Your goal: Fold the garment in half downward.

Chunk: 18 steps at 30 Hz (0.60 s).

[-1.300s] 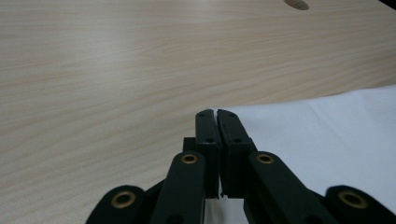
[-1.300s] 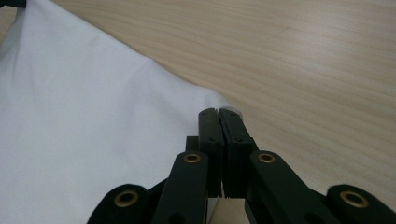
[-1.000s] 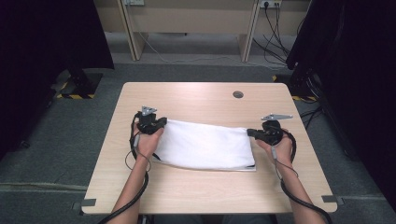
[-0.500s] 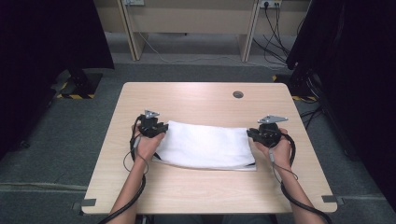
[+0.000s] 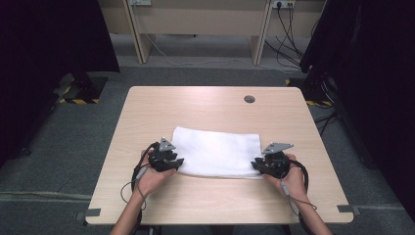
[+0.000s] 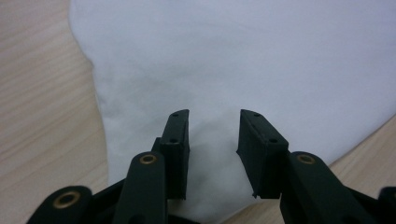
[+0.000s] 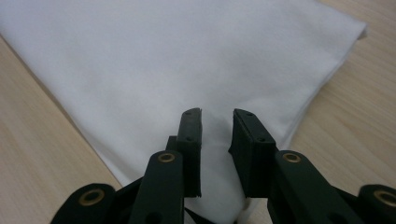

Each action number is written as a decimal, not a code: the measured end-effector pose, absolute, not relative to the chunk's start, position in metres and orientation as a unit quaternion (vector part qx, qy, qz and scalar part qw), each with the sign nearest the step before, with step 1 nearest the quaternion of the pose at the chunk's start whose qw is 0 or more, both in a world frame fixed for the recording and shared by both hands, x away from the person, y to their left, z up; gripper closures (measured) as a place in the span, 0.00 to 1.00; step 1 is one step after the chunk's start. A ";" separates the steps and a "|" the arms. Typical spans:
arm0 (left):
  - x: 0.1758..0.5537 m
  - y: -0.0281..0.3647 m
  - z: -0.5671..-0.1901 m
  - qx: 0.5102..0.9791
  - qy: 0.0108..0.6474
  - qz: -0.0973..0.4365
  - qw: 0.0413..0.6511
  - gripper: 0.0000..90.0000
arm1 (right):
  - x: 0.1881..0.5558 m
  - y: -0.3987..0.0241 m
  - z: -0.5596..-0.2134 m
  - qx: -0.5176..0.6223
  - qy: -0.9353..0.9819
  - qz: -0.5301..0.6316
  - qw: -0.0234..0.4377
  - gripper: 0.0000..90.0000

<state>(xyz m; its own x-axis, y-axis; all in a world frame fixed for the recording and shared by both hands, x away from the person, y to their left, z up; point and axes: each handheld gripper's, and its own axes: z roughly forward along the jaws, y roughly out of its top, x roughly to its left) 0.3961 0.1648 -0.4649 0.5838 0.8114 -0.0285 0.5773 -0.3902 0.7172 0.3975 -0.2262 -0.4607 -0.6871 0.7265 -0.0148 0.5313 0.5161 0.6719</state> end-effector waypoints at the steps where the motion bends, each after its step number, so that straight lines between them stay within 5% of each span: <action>1: 0.399 0.167 -0.468 0.812 0.432 0.174 0.351 0.70 | 0.396 -0.230 -0.463 0.368 0.855 0.333 0.153 0.82; 11: 0.403 0.169 -0.467 0.792 0.442 0.213 0.364 0.68 | 0.391 -0.231 -0.453 0.360 0.849 0.345 0.176 0.81; 18: 0.390 0.176 -0.453 0.805 0.436 0.198 0.350 0.68 | 0.373 -0.215 -0.451 0.323 0.866 0.356 0.142 0.79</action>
<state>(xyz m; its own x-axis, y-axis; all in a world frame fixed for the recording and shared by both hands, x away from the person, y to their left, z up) 0.3898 0.1756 -0.4526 0.5421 0.8402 0.0132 0.5635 -0.3751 0.7360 0.3728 -0.2150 -0.4508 -0.7516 0.6594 -0.0156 0.4580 0.5388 0.7071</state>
